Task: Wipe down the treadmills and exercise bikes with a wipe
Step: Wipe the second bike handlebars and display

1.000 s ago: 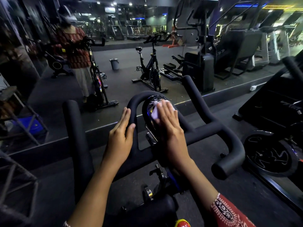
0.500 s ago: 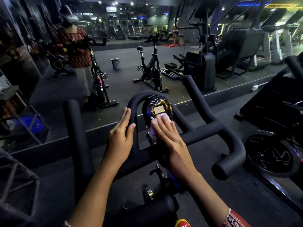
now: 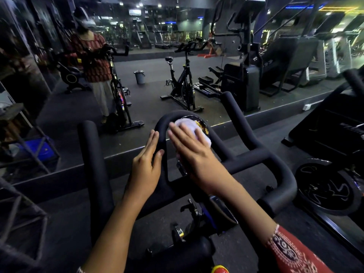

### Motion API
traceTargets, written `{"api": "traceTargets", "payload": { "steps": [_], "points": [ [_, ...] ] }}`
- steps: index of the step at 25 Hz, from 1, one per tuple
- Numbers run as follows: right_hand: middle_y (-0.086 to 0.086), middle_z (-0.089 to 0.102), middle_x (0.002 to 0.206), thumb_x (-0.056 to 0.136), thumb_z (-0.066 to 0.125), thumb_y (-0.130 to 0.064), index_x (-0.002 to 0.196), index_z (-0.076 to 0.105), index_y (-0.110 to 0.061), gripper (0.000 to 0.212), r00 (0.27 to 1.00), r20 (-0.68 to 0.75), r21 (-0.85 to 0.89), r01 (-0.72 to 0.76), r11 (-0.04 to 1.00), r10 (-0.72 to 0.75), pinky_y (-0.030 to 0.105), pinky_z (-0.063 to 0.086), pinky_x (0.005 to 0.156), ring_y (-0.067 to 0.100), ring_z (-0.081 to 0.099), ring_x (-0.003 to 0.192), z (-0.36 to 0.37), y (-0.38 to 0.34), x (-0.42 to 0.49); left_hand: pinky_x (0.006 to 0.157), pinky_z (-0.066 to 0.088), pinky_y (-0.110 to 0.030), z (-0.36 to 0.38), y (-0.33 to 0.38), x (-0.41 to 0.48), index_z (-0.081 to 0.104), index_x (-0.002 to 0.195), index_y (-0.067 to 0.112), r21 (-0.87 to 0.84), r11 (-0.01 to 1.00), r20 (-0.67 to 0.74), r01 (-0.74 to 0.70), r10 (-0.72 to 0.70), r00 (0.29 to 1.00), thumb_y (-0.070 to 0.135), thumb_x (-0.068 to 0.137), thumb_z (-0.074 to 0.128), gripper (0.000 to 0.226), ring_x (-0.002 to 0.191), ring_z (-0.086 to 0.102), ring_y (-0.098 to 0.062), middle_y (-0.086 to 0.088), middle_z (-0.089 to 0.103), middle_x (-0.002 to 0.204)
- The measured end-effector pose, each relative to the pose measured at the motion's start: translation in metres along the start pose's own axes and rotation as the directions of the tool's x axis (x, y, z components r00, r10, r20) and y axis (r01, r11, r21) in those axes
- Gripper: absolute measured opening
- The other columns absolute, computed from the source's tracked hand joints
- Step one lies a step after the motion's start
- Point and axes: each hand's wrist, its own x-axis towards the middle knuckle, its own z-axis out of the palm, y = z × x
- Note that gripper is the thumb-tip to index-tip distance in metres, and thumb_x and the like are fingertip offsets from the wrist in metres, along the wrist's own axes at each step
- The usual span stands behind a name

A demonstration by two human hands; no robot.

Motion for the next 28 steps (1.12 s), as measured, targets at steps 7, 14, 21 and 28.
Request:
{"api": "traceTargets", "payload": {
  "steps": [7, 14, 21, 28],
  "points": [
    [-0.005, 0.005, 0.161, 0.102, 0.025, -0.028, 0.152, 0.013, -0.018, 0.052, 0.980, 0.029, 0.198, -0.197, 0.960, 0.195, 0.030, -0.001, 0.119, 0.015, -0.003, 0.148, -0.004, 0.006, -0.035, 0.102, 0.020, 0.001, 0.000, 0.001, 0.000, 0.045, 0.136, -0.006, -0.014, 1.000, 0.008, 0.008, -0.007, 1.000, 0.012, 0.090, 0.047, 0.049, 0.129, 0.036, -0.016, -0.018, 0.040, 0.143],
    [0.008, 0.048, 0.144, 0.091, 0.055, -0.004, 0.132, 0.056, -0.009, 0.041, 1.000, -0.017, 0.096, 0.027, 0.995, -0.025, 0.050, 0.021, 0.115, 0.026, 0.033, 0.139, -0.017, 0.022, 0.033, 0.101, 0.021, 0.002, -0.002, 0.006, 0.004, 0.043, 0.138, 0.001, -0.067, 0.993, 0.043, 0.097, -0.094, 0.995, 0.001, 0.094, 0.053, 0.046, 0.133, 0.031, -0.010, 0.003, 0.033, 0.143],
    [0.007, 0.068, 0.113, 0.092, 0.055, -0.005, 0.110, 0.067, -0.006, 0.021, 0.976, -0.170, 0.553, -0.022, 0.833, 0.138, 0.026, 0.046, 0.099, 0.014, 0.062, 0.113, -0.059, 0.057, 0.054, 0.101, 0.016, 0.003, -0.008, 0.016, 0.046, 0.042, 0.139, 0.002, -0.030, 0.997, 0.027, 0.077, -0.076, 0.997, 0.002, 0.093, 0.055, 0.048, 0.131, 0.030, -0.006, -0.002, 0.036, 0.145],
    [-0.006, 0.062, 0.125, 0.100, 0.048, -0.010, 0.137, 0.049, -0.003, 0.038, 0.824, 0.564, 0.357, -0.187, 0.915, -0.051, -0.002, 0.031, 0.088, -0.007, 0.056, 0.108, -0.031, 0.095, 0.132, 0.095, 0.032, -0.016, 0.014, 0.010, 0.085, 0.050, 0.133, -0.001, 0.001, 0.983, -0.042, 0.181, -0.181, 0.983, 0.005, 0.092, 0.058, 0.042, 0.123, 0.052, -0.026, -0.018, 0.055, 0.132]
  ]
}}
